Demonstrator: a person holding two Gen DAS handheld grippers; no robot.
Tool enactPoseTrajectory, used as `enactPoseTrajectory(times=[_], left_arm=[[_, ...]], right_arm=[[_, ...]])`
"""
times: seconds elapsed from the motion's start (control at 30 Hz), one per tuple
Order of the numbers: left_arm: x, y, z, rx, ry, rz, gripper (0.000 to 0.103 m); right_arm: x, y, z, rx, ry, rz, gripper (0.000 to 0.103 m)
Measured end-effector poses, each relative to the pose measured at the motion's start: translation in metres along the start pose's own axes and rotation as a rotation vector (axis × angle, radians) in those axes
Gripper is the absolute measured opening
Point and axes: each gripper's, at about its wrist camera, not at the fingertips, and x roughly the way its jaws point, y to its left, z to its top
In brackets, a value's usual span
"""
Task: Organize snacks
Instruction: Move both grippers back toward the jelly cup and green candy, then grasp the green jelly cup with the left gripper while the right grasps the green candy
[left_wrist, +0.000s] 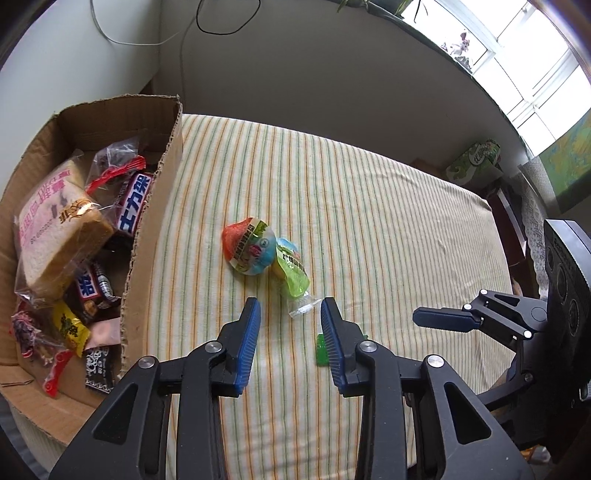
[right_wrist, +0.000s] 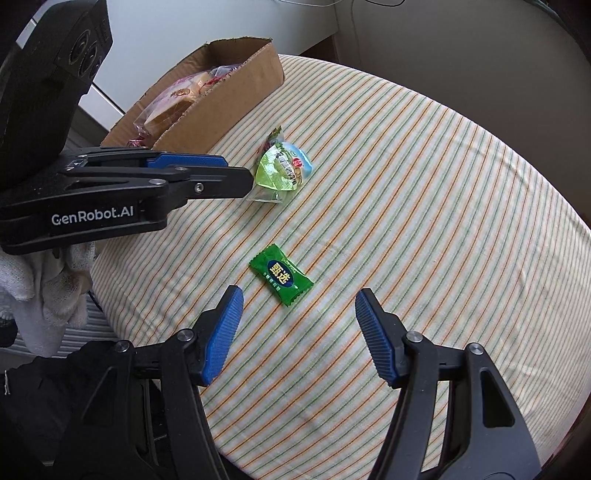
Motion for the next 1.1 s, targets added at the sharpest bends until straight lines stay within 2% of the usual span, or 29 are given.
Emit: enactPoseTrajectory(times=[0.1, 0.2, 0.57, 0.8, 0.83, 0.87, 1.1], left_arm=[[0.008, -0.004, 0.003, 0.009, 0.004, 0.002, 0.031], [0.015, -0.009, 0.008, 0.025, 0.007, 0.017, 0.031], [0.048, -0.012, 0.021, 0.056, 0.042, 0.045, 0.031], [0.055, -0.012, 0.024, 0.073, 0.037, 0.05, 0.031], [0.055, -0.012, 0.024, 0.08, 0.034, 0.054, 0.03], [0.055, -0.012, 0.024, 0.086, 0.03, 0.066, 0.024], [0.054, -0.014, 0.022, 0.091, 0.023, 0.063, 0.023]], right_arm=[[0.003, -0.001, -0.001, 0.001, -0.001, 0.013, 0.066], [0.006, -0.003, -0.001, 0.005, -0.001, 0.028, 0.061], [0.014, -0.008, 0.004, 0.009, -0.008, 0.059, 0.06], [0.021, -0.006, 0.009, -0.022, -0.005, 0.075, 0.06], [0.022, -0.005, 0.01, -0.027, -0.003, 0.075, 0.06], [0.023, -0.004, 0.01, -0.032, 0.0, 0.077, 0.06], [0.037, 0.007, 0.017, -0.079, 0.008, 0.07, 0.06]])
